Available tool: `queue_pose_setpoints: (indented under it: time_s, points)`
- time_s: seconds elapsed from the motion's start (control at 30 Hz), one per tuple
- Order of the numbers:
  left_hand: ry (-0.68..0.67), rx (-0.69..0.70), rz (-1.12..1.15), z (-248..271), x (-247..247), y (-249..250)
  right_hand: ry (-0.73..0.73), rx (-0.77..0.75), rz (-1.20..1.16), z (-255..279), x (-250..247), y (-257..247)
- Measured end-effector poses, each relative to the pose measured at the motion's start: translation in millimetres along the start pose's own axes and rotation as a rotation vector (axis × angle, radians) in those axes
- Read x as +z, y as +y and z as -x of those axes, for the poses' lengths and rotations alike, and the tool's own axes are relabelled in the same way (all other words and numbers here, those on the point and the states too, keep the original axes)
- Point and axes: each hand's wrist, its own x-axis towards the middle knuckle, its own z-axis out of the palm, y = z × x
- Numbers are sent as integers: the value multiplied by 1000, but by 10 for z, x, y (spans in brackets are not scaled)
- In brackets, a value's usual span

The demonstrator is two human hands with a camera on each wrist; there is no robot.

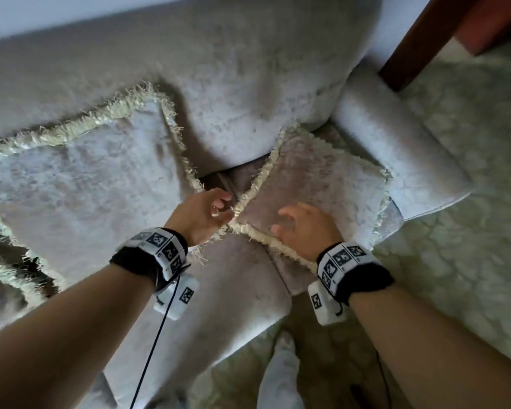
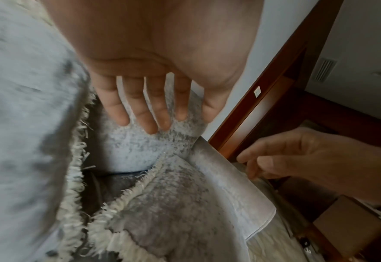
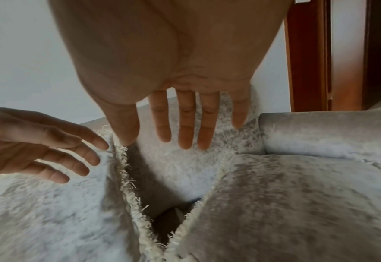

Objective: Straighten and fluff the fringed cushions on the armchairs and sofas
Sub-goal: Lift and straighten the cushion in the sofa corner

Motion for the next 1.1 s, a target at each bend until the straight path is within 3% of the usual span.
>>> queue_pose_setpoints:
  time_s: [0.27, 0.5, 0.77, 0.9, 1.1]
  points:
    - [-133, 32, -55, -388, 850, 1254, -94, 36, 85, 236, -506, 1403]
    - [-237, 85, -120, -1001, 1149, 1838, -55, 129, 12, 46, -854, 2172]
    - [-199, 72, -101, -2112, 1263, 1769, 85, 330, -424, -732, -761, 2788]
    - [-222, 51, -84, -2704, 1478, 1537, 93, 488, -570, -1221, -415, 3157]
    - [-188, -28, -93, -3191, 1786, 1206, 147, 665, -743, -1703, 175, 3484]
